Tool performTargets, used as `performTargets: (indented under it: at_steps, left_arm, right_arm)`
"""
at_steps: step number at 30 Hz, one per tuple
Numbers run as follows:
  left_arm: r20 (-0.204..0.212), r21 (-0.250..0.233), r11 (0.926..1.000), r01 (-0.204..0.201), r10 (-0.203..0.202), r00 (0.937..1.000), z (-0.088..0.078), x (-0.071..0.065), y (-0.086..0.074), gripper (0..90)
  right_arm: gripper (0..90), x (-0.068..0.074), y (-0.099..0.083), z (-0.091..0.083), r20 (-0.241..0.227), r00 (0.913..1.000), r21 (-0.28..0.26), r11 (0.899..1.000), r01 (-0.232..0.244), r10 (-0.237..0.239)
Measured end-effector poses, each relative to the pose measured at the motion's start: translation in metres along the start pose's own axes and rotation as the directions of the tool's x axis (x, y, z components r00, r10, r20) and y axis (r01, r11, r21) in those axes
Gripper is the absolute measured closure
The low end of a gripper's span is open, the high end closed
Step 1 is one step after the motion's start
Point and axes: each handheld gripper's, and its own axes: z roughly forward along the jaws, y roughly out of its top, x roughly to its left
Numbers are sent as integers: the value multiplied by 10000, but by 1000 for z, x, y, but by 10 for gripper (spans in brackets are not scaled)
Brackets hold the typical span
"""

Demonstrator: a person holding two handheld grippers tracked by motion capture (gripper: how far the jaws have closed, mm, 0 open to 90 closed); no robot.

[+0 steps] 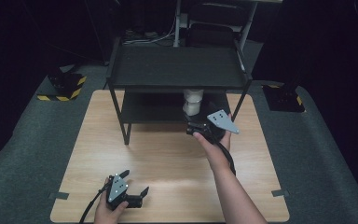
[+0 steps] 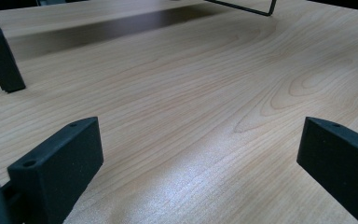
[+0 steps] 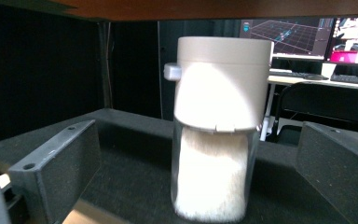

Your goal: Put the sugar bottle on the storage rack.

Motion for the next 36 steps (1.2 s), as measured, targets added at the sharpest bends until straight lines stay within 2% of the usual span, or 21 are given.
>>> performTargets:
  at_steps: [6,12,22,29,36]
  left_arm:
    - [5,16,10000,-73,73,10000,0,0,0,5]
    - [-5,0,10000,-82,82,10000,0,0,0,5]
    - [-48,10,9999,-108,108,9999,0,-1,0,5]
    - [-67,1,9999,-120,120,9999,0,-2,0,5]
    - [-83,-4,9999,-134,134,9999,0,-2,0,5]
  right_arm:
    - [0,-3,-11,-21,-95,9998,20,9999,171,-171]
    - [0,-9,-26,-46,-153,9999,44,10000,-37,38]
    - [0,-17,-48,-87,-197,9998,187,9998,103,-100]
    - [0,-23,-62,-111,-184,9995,382,9989,255,-248]
    - [0,-27,-78,-134,-89,9989,818,9956,458,-453]
